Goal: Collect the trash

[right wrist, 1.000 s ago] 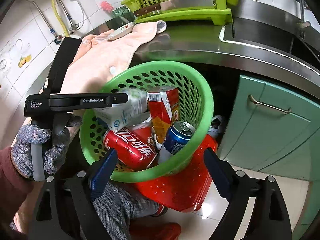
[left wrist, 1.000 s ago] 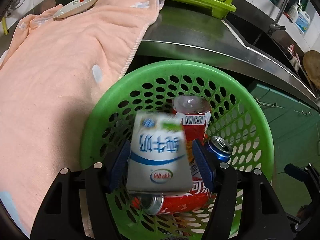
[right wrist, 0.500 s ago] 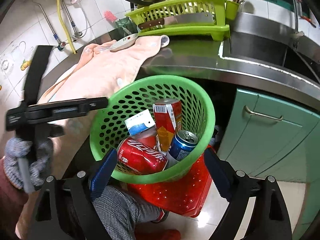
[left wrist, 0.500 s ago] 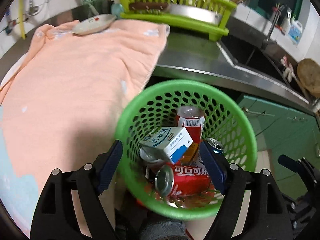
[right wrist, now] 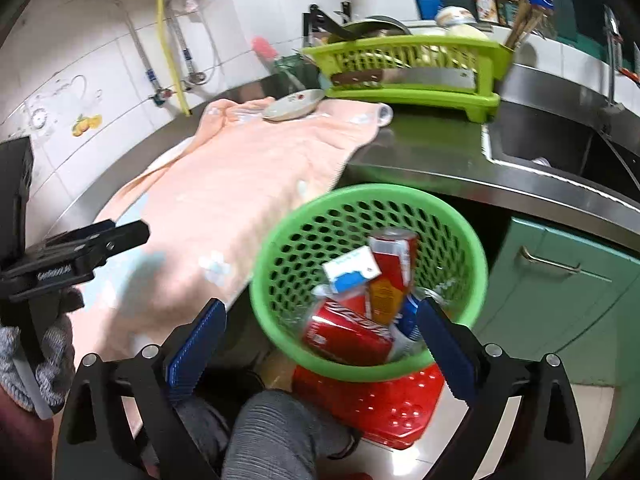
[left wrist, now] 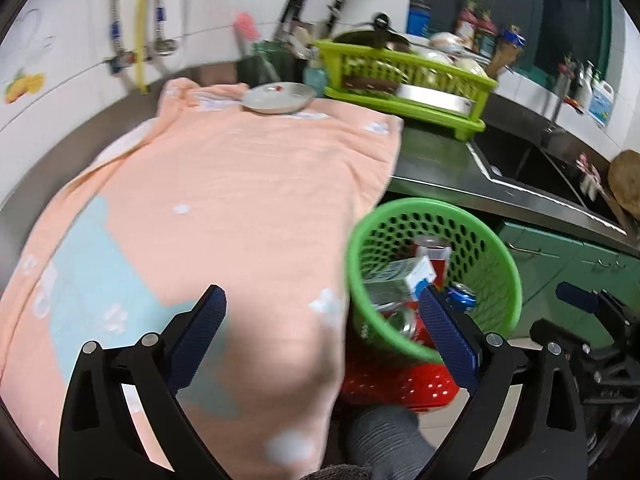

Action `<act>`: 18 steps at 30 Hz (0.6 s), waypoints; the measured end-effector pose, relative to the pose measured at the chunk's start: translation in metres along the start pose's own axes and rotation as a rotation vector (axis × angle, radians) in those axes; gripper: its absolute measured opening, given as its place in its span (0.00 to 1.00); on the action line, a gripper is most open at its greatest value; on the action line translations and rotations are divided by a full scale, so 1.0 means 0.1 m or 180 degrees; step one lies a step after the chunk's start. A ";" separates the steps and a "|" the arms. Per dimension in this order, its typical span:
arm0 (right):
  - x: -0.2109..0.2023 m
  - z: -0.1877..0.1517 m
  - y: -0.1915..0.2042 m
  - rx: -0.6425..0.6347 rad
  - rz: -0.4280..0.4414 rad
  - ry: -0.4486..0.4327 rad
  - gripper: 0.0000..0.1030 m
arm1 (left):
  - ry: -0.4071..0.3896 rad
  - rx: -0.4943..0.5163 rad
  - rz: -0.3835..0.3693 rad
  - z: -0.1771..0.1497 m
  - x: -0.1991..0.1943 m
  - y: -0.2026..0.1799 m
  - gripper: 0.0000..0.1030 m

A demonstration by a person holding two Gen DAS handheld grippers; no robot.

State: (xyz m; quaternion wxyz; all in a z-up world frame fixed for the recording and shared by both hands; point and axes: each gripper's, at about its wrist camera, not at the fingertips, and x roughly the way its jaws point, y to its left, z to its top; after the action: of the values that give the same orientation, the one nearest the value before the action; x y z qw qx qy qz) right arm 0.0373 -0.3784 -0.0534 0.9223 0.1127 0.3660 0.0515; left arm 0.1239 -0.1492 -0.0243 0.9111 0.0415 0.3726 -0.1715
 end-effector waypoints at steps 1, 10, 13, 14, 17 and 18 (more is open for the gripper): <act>0.00 0.02 0.06 -0.0019 -0.0002 -0.0011 0.90 | -0.0048 -0.0031 0.0046 -0.02 -0.08 0.07 0.93; -0.10 0.12 0.46 -0.0163 -0.0068 -0.0158 0.91 | -0.0290 -0.0245 0.0206 -0.20 -0.57 0.52 0.94; -0.14 0.12 0.52 -0.0145 -0.0087 -0.0198 0.92 | -0.0364 -0.0267 0.0298 -0.28 -0.68 0.61 0.94; -0.16 0.10 0.54 -0.0134 -0.0109 -0.0218 0.92 | -0.0379 -0.0274 0.0325 -0.31 -0.71 0.63 0.94; -0.19 0.08 0.55 -0.0079 -0.0107 -0.0215 0.92 | -0.0402 -0.0303 0.0336 -0.35 -0.76 0.67 0.94; -0.21 0.07 0.55 -0.0058 -0.0104 -0.0222 0.92 | -0.0411 -0.0312 0.0317 -0.36 -0.78 0.67 0.94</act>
State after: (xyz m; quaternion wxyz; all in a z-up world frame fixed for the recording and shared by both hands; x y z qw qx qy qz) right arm 0.0268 -0.3300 -0.0209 0.9362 0.1000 0.3350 0.0358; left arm 0.0713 -0.0572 0.0003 0.9415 0.0042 0.3185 -0.1098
